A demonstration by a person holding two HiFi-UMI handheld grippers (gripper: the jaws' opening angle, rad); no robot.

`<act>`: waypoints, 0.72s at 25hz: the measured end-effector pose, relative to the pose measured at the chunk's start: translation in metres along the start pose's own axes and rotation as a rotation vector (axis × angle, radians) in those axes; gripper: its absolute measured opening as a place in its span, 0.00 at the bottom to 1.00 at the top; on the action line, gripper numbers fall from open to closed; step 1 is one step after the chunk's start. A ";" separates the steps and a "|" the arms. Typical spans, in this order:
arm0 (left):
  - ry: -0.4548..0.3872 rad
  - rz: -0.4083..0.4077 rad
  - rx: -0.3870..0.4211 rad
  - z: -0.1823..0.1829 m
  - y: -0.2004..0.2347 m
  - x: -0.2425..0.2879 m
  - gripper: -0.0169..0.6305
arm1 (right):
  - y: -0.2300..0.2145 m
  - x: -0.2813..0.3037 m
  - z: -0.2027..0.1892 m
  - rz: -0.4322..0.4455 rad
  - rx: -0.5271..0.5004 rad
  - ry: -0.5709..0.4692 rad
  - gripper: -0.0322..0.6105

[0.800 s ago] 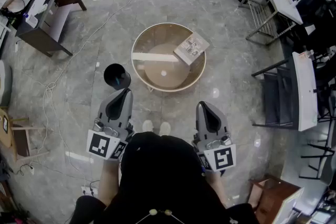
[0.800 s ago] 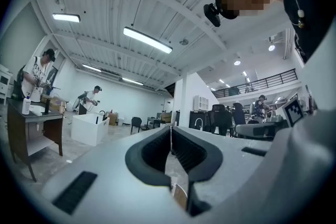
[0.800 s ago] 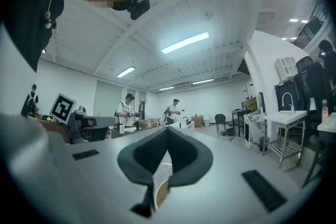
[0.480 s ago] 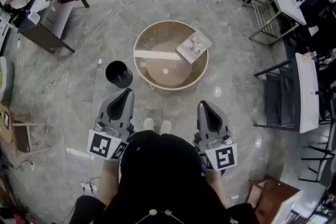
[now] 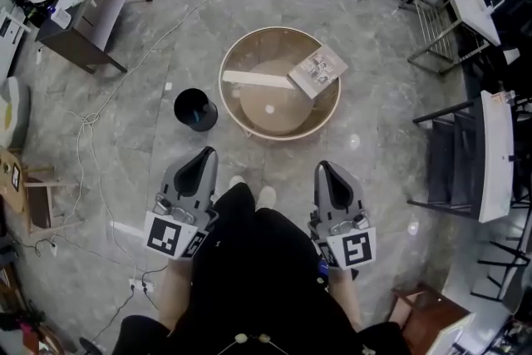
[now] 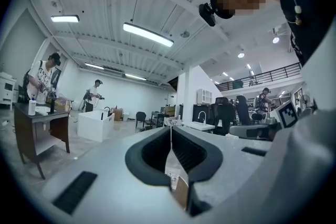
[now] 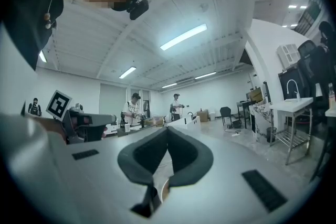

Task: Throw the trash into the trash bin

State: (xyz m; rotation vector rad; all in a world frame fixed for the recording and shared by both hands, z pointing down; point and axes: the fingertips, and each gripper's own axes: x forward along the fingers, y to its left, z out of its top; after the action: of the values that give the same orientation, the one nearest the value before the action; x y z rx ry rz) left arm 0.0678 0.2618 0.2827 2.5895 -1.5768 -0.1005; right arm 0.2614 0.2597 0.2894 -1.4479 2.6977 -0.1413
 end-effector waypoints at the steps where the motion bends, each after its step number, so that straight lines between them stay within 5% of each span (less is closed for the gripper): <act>1: 0.009 -0.012 0.006 -0.002 -0.001 0.001 0.04 | -0.003 0.001 -0.006 -0.006 -0.014 0.023 0.05; 11: -0.002 -0.042 -0.012 -0.020 0.040 0.043 0.04 | 0.000 0.060 -0.031 0.029 -0.037 0.081 0.05; 18: 0.138 -0.135 -0.049 -0.069 0.108 0.095 0.10 | -0.009 0.138 -0.103 -0.016 -0.031 0.296 0.17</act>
State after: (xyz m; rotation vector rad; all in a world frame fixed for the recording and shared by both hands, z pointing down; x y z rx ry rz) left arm 0.0244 0.1324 0.3648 2.6016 -1.3375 0.0278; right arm 0.1813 0.1440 0.3896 -1.5699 2.9289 -0.3417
